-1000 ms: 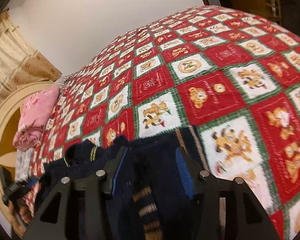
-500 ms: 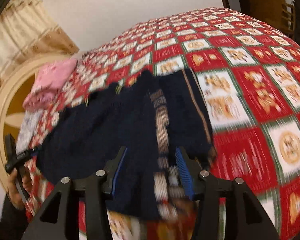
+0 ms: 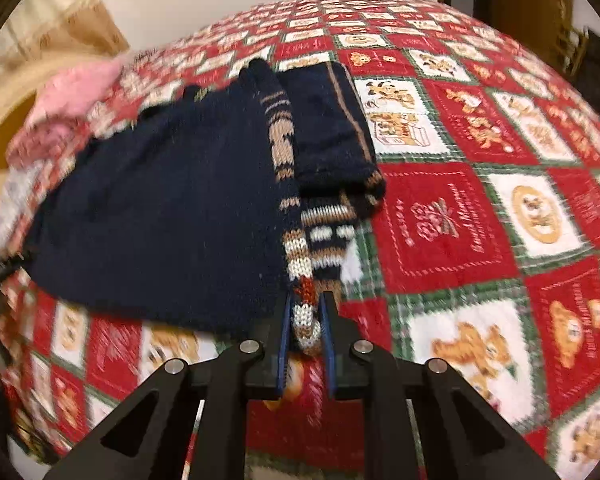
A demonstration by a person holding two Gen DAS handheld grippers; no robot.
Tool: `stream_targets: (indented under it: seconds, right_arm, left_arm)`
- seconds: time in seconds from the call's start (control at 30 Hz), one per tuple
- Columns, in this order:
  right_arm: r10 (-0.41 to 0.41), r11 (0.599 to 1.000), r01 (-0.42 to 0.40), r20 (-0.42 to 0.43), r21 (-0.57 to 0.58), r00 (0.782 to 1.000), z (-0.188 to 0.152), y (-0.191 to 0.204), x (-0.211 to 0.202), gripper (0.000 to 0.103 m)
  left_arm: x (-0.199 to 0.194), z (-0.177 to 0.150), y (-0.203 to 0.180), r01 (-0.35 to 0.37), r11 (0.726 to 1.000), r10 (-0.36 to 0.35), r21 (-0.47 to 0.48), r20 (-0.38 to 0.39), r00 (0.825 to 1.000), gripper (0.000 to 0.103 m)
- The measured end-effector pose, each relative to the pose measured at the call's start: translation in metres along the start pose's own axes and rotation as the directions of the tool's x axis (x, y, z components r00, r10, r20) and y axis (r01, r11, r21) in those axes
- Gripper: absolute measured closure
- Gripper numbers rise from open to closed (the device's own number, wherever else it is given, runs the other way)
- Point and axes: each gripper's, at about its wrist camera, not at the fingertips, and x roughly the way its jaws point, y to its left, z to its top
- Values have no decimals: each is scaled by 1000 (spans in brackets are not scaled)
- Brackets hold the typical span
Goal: Fold small clothes
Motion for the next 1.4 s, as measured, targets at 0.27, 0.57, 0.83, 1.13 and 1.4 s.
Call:
stream_targets:
  seconds: [0.27,0.57,0.83,1.13,1.4]
  right_arm:
    - [-5,999,1,98,33,995,9,11,-25,86]
    - [-4,962,67,231,-266,973,18,125,-43,56]
    - [-59,977,71,63,-199,996,12,104,5,56]
    - [-124,976,127,24,-179,992,5,92,9,56]
    - [-22,957,57,127,-284,992,5,162,-16,55]
  left_arm:
    - [-2,-14,13,9,1000,-9,-26,0,1000,35]
    - [1,-19,9,-15,1000,15,-16,10,1000,31]
    - [1,-22,8,-10,1000,10,7,32,999,28]
    - [3,-24,5,-6,999,4,42,35,999,23]
    - [-9,-37,11,-1,998,-2,60,42,999,22]
